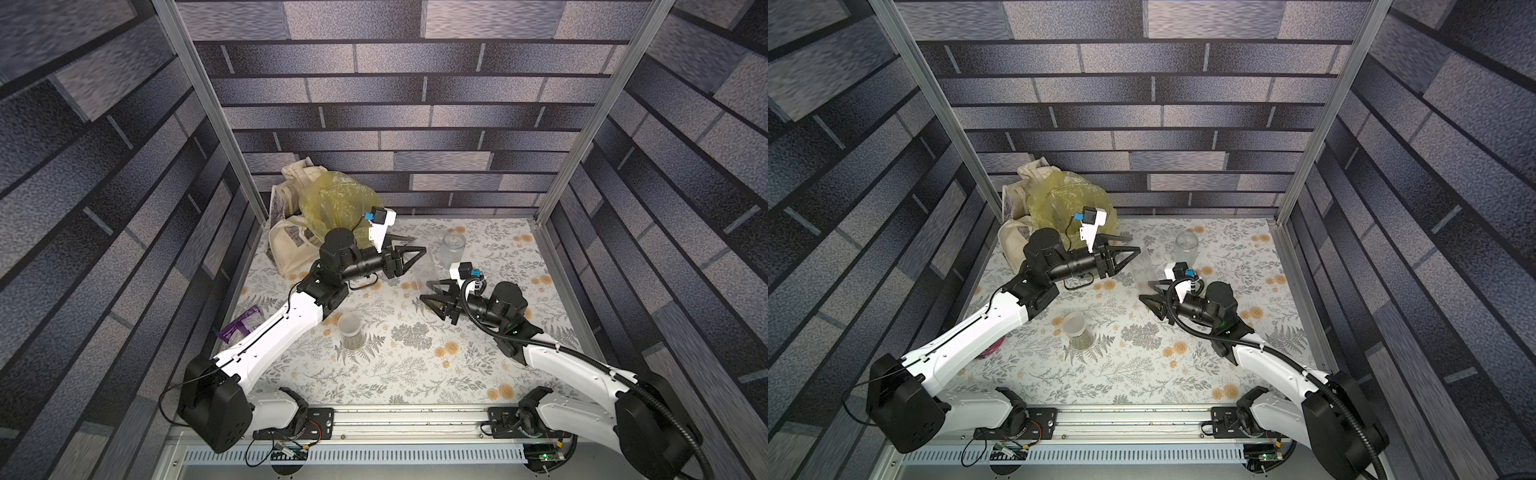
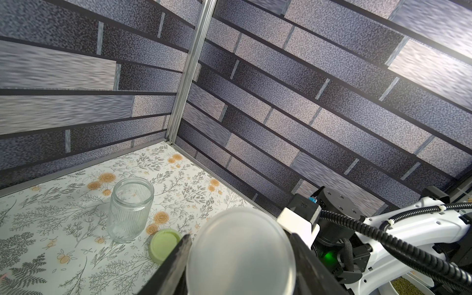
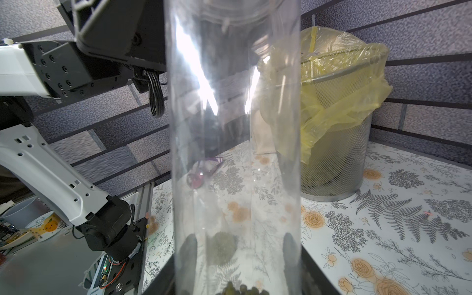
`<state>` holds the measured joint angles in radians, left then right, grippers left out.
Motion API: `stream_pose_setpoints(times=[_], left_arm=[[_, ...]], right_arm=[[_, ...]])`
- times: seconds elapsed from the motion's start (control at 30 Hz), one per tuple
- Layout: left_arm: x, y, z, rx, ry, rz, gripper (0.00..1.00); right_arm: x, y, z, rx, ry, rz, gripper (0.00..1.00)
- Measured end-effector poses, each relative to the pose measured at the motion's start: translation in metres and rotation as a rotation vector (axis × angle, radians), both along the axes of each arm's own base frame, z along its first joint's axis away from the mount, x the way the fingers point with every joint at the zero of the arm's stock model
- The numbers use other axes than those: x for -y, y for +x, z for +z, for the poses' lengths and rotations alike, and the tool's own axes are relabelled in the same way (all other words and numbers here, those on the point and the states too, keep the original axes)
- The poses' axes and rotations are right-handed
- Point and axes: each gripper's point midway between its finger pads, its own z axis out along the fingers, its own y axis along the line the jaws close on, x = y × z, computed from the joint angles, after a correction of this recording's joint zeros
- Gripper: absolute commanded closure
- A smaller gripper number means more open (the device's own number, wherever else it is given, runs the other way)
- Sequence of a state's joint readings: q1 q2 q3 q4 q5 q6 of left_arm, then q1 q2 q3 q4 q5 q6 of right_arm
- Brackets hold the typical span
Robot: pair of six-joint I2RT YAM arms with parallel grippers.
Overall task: Empty moldy mung beans from jars
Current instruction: Unscrew the lid from the jar.
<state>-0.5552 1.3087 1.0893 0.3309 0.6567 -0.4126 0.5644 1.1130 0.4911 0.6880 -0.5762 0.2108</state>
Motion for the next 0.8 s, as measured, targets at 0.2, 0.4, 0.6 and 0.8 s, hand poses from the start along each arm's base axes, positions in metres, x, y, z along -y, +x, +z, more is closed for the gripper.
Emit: stream_pose_setpoints(times=[0.2,0.4,0.6,0.8], left_arm=[[0.005,0.005,-0.003,-0.026,0.016,0.006,0.44],[0.013,0.01,-0.003,-0.069,0.037,0.065,0.44],[0.024,0.015,0.009,-0.107,0.081,0.191,0.43],[0.033,0.028,0.026,-0.116,0.121,0.302,0.42]], right_arm=[[0.008,0.005,-0.002,0.01,-0.042,-0.063,0.58],[0.018,0.009,-0.001,0.023,-0.078,-0.132,0.6],[0.025,0.017,0.01,0.05,-0.093,-0.215,0.61],[0.028,0.031,0.028,0.061,-0.116,-0.332,0.65]])
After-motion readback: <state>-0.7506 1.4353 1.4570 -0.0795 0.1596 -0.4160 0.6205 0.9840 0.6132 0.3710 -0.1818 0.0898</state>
